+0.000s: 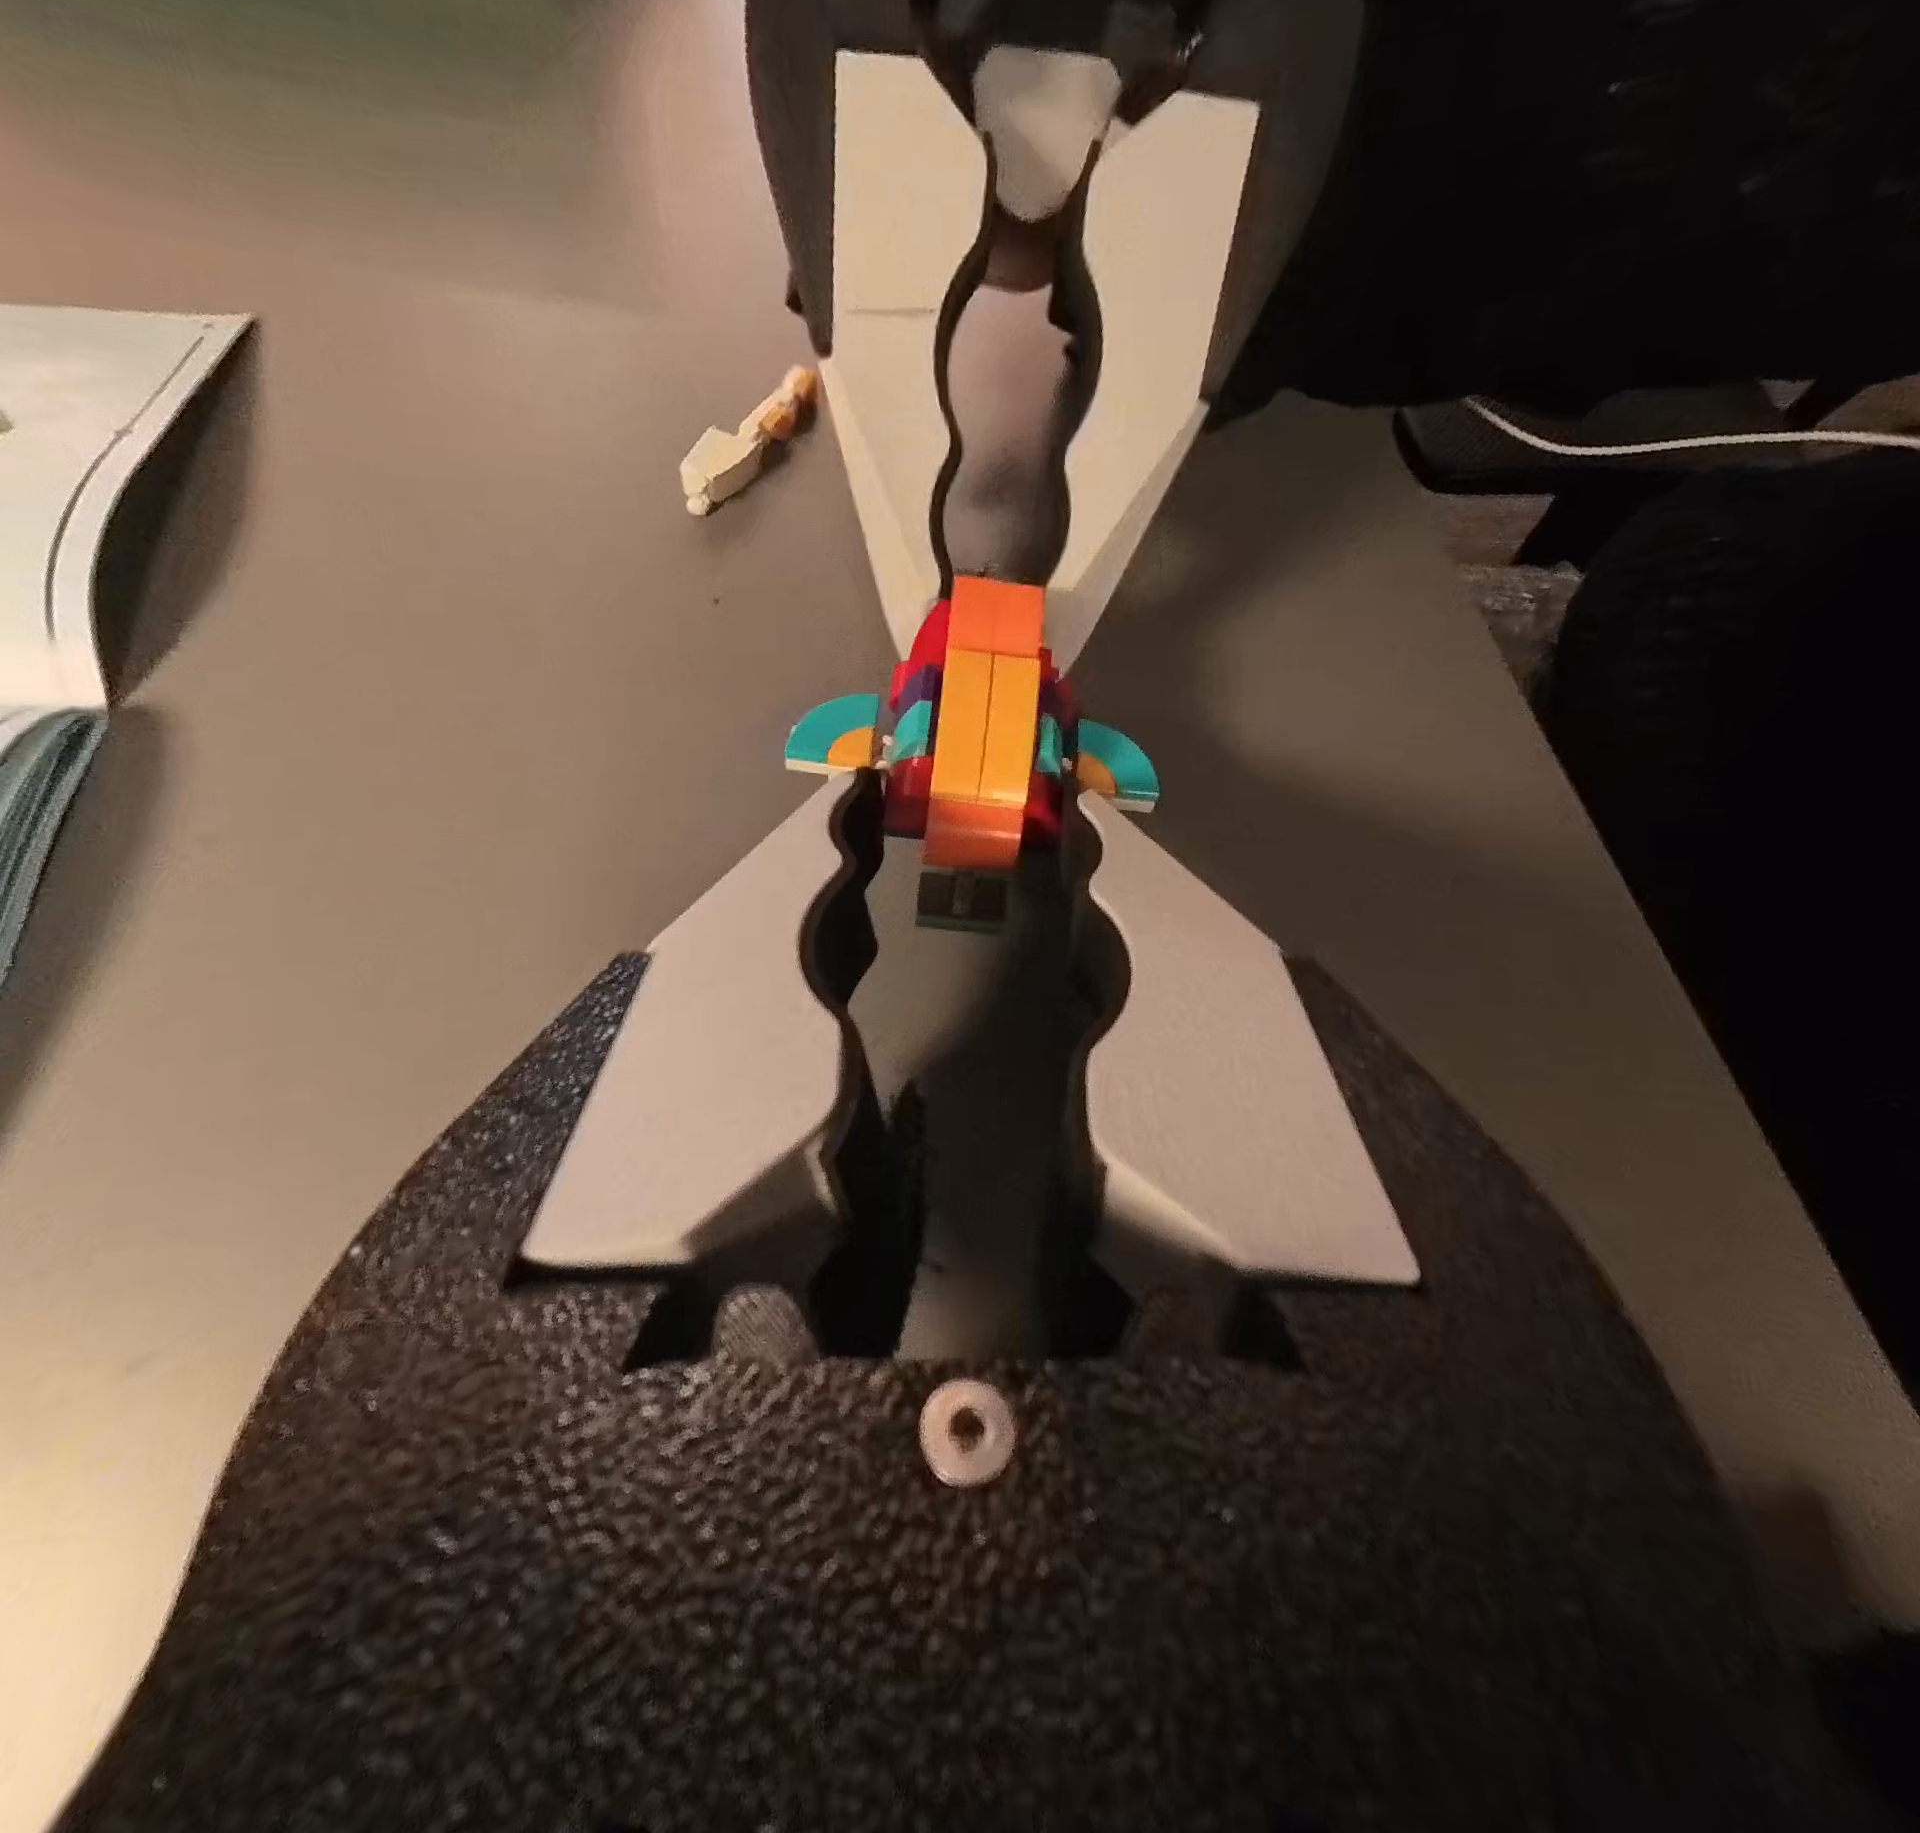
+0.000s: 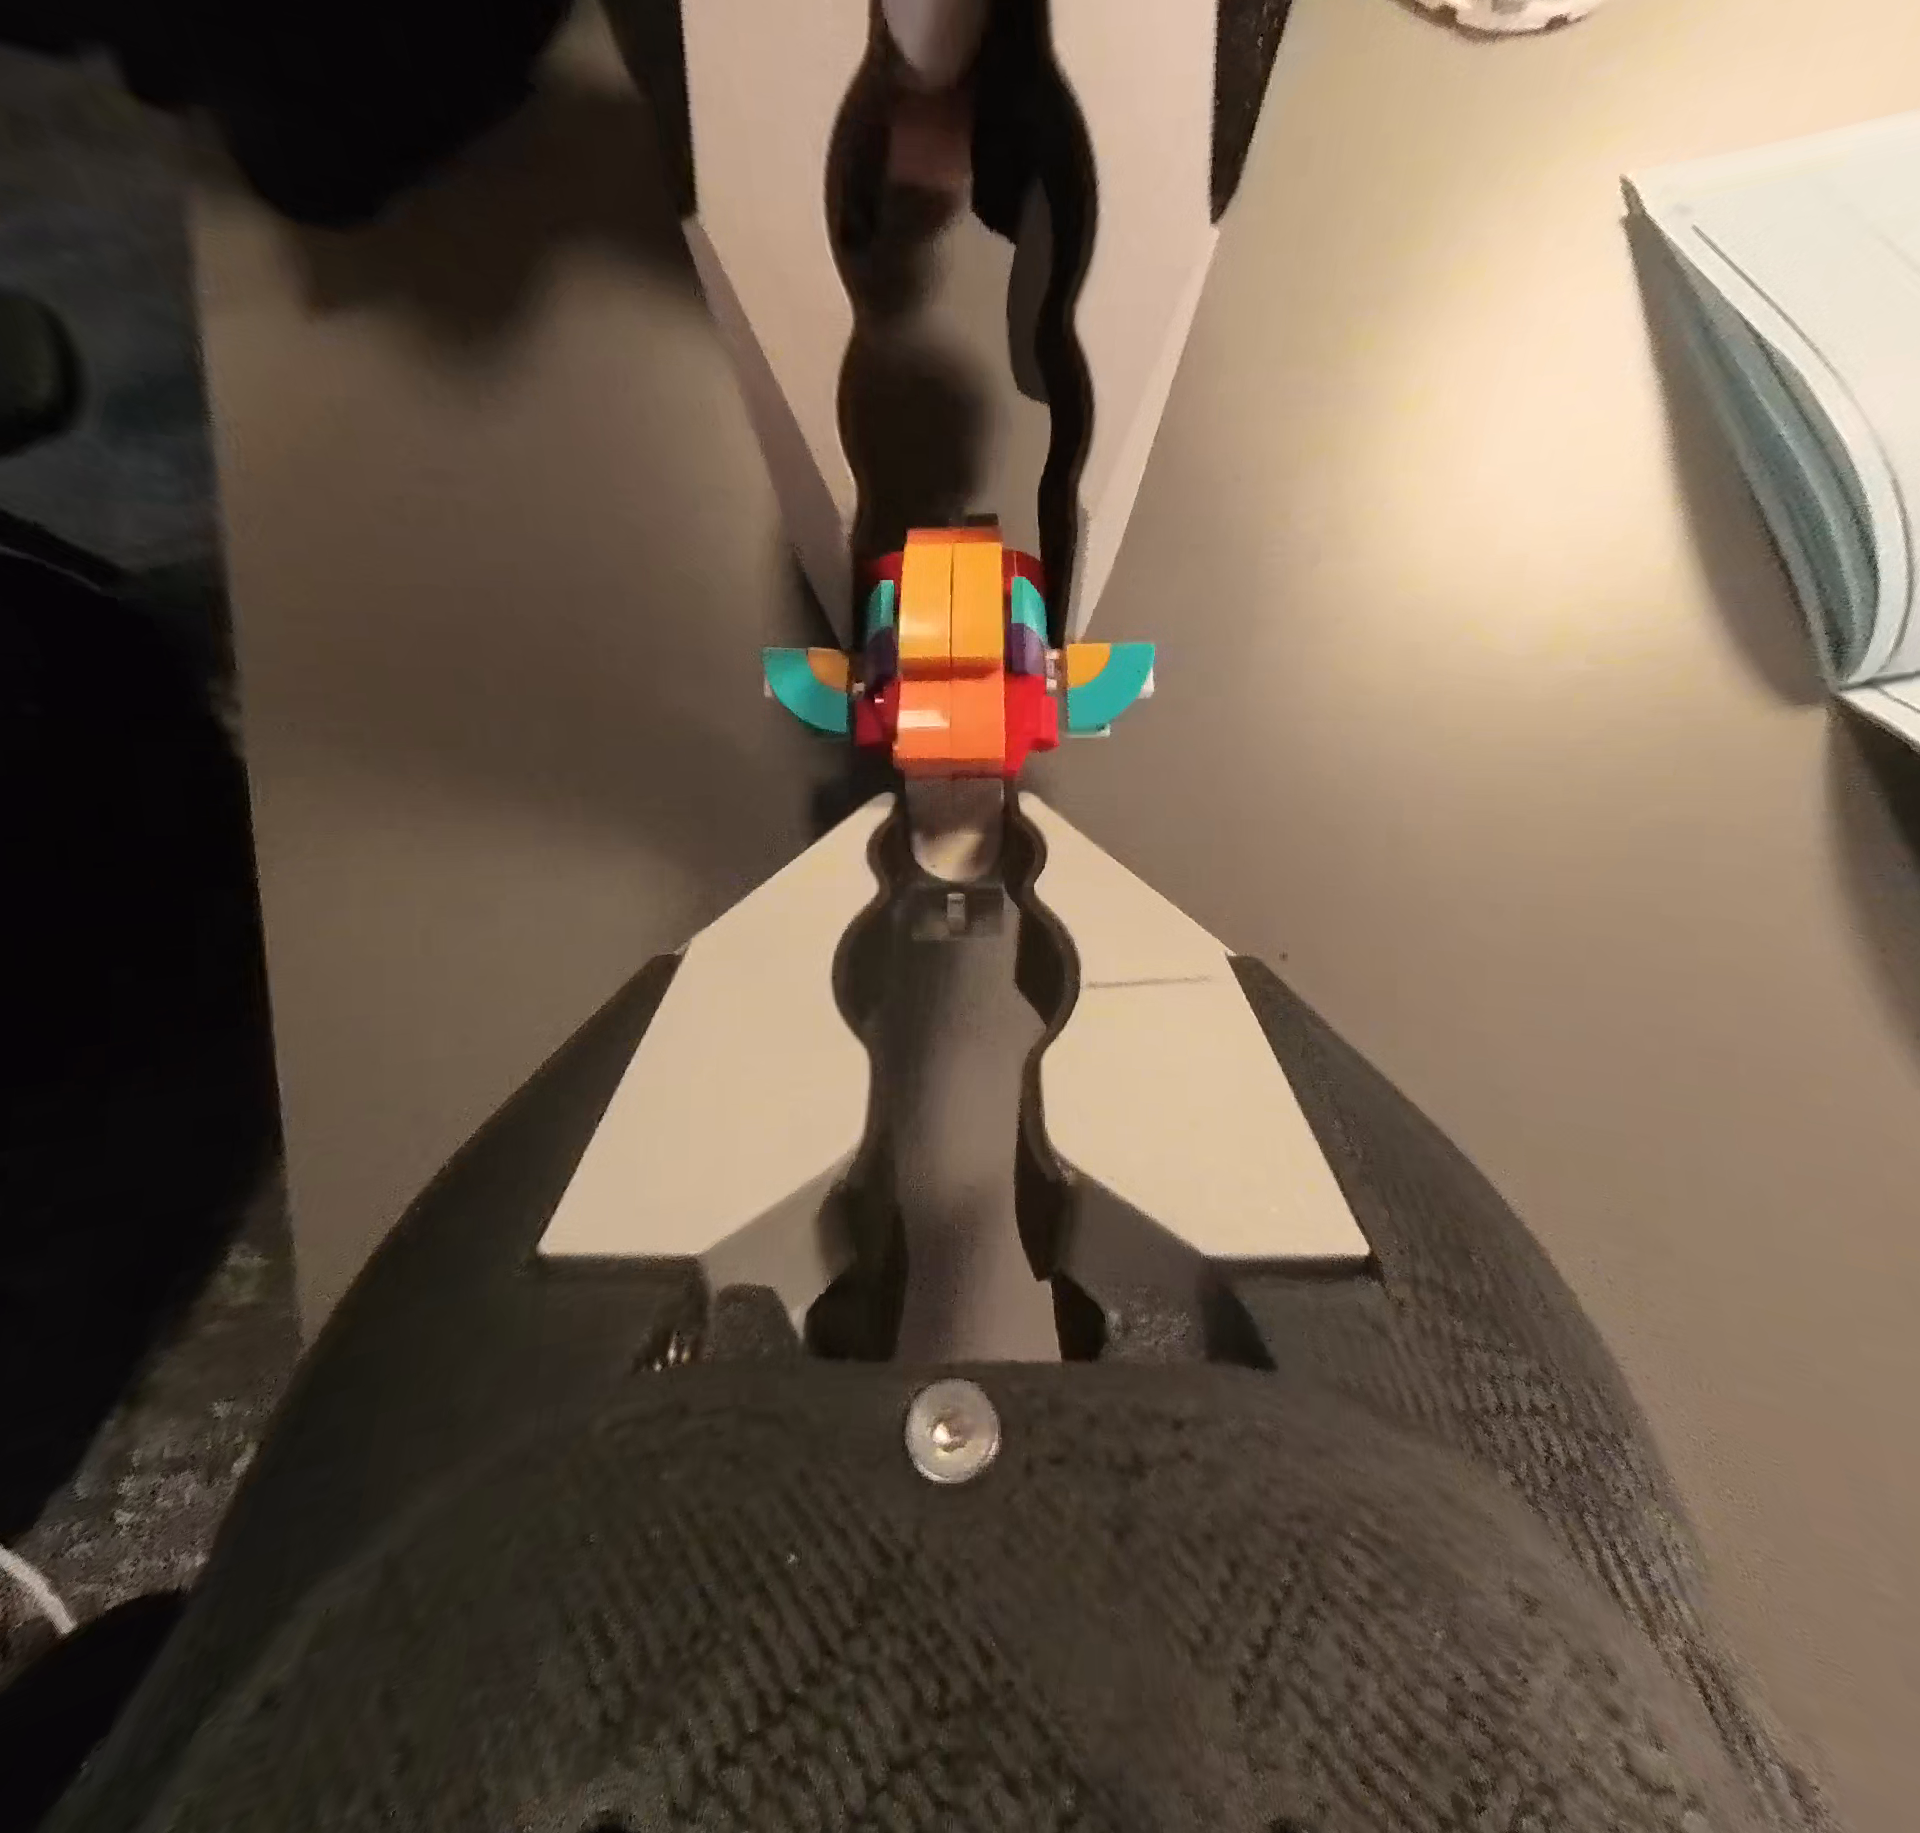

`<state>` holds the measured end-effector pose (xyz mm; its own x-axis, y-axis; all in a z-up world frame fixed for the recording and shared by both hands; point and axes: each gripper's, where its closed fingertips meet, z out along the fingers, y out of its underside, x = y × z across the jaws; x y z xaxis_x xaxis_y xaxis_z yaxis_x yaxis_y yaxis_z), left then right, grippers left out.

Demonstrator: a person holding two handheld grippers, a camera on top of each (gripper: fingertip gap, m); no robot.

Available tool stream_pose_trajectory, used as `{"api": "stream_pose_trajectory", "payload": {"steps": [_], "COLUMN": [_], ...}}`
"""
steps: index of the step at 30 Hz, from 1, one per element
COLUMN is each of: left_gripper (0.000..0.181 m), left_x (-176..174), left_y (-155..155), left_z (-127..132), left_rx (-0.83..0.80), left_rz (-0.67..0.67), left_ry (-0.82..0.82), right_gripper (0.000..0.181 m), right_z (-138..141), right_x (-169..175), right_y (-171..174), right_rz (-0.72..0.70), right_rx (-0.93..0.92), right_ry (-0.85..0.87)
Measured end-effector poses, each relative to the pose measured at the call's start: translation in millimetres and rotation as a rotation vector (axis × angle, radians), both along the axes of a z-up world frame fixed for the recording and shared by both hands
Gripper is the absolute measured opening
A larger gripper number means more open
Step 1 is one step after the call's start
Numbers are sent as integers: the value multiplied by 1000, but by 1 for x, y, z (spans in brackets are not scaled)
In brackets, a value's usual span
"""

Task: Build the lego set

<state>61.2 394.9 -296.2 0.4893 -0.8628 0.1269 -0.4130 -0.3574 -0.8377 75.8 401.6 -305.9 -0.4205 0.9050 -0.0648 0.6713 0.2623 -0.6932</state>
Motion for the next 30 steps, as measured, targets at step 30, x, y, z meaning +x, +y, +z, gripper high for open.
{"api": "stream_pose_trajectory", "payload": {"steps": [30], "left_gripper": [32], "left_x": [1], "left_y": [42], "left_z": [37], "left_rx": [1213], "left_rz": [102], "left_ry": [898], "right_gripper": [16], "right_z": [41], "right_x": [-17], "right_y": [-5], "right_rz": [-130], "right_rx": [-340], "right_ry": [247]}}
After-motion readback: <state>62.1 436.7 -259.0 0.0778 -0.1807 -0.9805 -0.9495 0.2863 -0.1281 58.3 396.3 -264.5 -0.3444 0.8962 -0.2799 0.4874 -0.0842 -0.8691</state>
